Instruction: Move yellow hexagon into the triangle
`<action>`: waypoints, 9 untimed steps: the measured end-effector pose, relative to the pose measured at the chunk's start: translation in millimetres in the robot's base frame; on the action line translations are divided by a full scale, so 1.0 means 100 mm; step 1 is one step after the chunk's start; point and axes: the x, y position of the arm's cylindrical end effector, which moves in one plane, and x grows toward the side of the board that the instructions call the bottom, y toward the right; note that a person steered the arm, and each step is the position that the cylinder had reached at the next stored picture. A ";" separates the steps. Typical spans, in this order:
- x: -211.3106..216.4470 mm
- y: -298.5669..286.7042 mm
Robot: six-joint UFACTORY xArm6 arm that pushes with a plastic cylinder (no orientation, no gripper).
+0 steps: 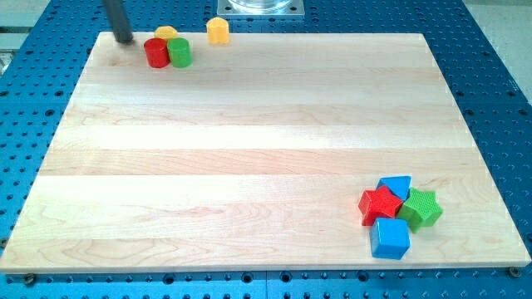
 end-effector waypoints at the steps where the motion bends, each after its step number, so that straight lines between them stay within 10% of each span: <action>1: 0.02 0.83; 3: 1.52 1.11; 5: 0.80 0.96; 7: 2.13 2.08; 9: 1.87 1.69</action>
